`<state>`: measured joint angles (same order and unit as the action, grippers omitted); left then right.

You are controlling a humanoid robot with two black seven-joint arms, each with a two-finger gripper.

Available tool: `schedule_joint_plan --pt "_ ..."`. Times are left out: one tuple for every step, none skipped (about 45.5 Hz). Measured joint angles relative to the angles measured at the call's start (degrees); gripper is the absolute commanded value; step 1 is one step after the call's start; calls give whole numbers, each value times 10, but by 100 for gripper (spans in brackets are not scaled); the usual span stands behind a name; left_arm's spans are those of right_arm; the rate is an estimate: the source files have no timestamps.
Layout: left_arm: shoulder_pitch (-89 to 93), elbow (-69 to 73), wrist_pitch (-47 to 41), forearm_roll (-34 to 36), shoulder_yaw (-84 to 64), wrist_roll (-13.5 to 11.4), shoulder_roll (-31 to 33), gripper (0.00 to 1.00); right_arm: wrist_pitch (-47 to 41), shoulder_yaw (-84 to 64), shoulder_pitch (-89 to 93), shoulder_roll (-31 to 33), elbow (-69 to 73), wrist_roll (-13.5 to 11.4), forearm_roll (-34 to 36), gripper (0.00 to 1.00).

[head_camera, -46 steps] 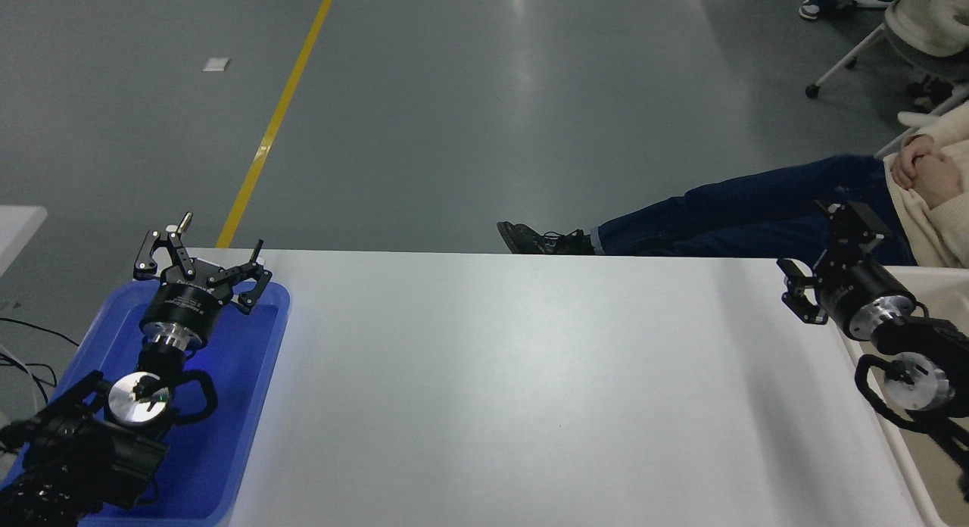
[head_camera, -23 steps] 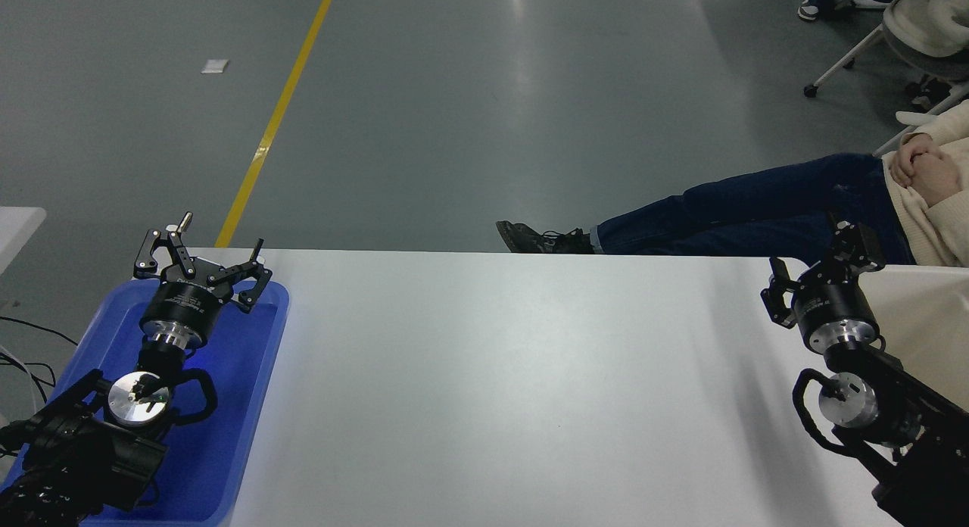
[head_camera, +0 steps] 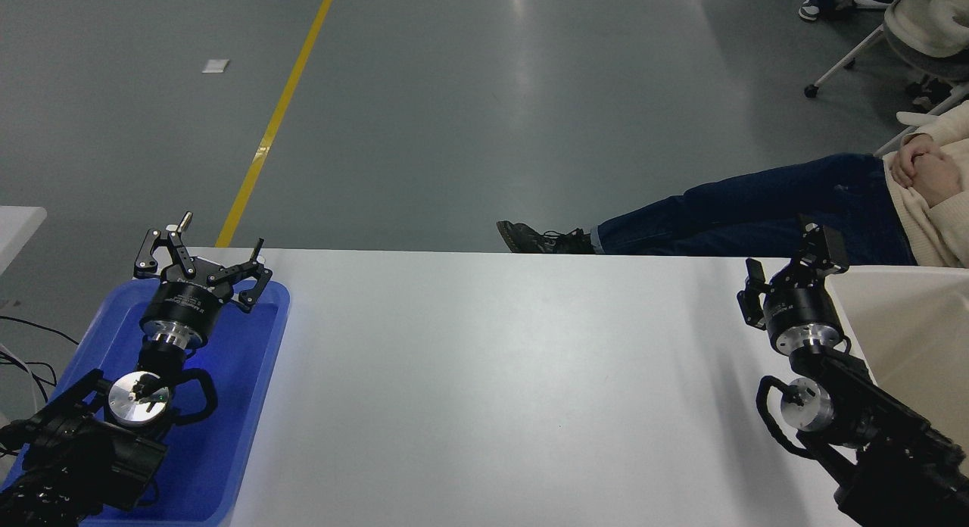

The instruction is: Pick up paper ball place in dustbin

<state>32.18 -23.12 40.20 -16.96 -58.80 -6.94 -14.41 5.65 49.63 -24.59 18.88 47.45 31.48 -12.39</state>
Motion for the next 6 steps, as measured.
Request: schedule_joint_plan --pt "0 0 0 0 0 0 0 100 -2 -1 0 0 0 0 0 100" --pt "0 0 0 0 0 0 0 100 -4 -1 0 0 0 0 -1 100" --pt "0 0 0 0 0 0 0 100 -7 -1 0 0 0 0 -1 100" --pt "0 0 0 0 0 0 0 100 -9 -1 -1 1 0 0 -1 100" --pt "0 0 0 0 0 0 0 100 -11 -1 -1 1 0 0 -1 100" --pt "0 0 0 0 0 0 0 100 -12 -1 -1 1 0 0 -1 100"
